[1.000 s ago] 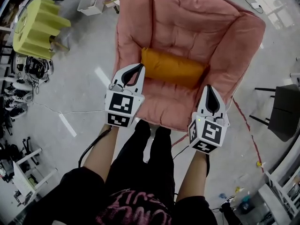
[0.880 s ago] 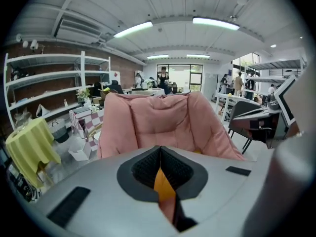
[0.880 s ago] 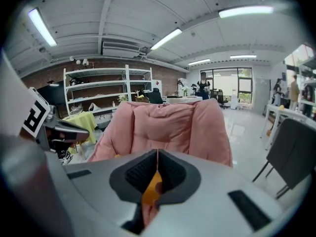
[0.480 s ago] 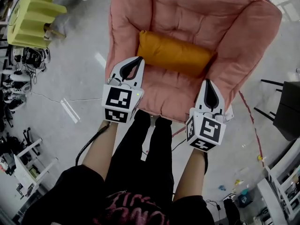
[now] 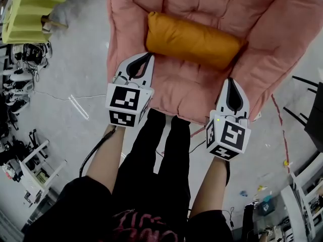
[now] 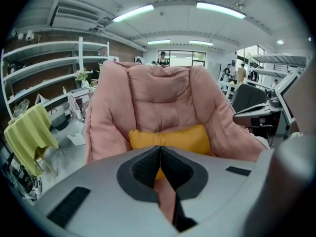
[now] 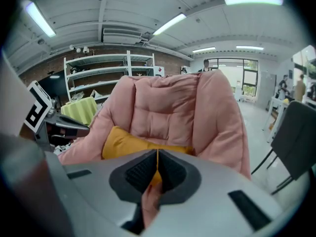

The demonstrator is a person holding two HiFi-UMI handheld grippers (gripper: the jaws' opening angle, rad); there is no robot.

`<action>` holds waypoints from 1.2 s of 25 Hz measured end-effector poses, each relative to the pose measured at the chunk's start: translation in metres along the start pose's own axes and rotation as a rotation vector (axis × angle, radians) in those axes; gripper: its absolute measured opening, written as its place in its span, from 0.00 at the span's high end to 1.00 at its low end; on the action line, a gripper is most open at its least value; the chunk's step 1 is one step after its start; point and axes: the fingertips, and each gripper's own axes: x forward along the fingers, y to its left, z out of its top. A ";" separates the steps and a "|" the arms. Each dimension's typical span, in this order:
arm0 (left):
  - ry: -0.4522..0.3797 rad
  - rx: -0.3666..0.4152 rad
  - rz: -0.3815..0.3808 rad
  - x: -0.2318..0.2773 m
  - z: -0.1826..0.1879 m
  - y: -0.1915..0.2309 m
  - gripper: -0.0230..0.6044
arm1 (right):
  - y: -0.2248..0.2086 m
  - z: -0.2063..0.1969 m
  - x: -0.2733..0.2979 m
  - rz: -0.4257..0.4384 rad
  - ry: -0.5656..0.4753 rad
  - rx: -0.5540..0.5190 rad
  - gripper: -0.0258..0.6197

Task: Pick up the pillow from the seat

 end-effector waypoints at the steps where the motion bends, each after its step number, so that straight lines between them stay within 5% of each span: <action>1: 0.005 0.000 0.001 0.003 -0.006 -0.001 0.95 | -0.001 -0.007 0.003 0.000 0.008 0.004 0.93; 21: 0.014 0.000 -0.006 0.034 -0.037 -0.013 0.95 | 0.003 -0.048 0.036 0.035 0.039 -0.014 0.92; 22: 0.014 -0.006 -0.011 0.036 -0.038 -0.013 0.93 | 0.002 -0.049 0.039 0.033 0.038 -0.013 0.92; 24: 0.017 -0.029 -0.035 0.042 -0.040 -0.014 0.75 | 0.002 -0.051 0.044 0.042 0.044 -0.002 0.79; 30: 0.047 -0.012 -0.021 0.061 -0.050 -0.010 0.63 | -0.006 -0.064 0.060 0.049 0.065 0.022 0.68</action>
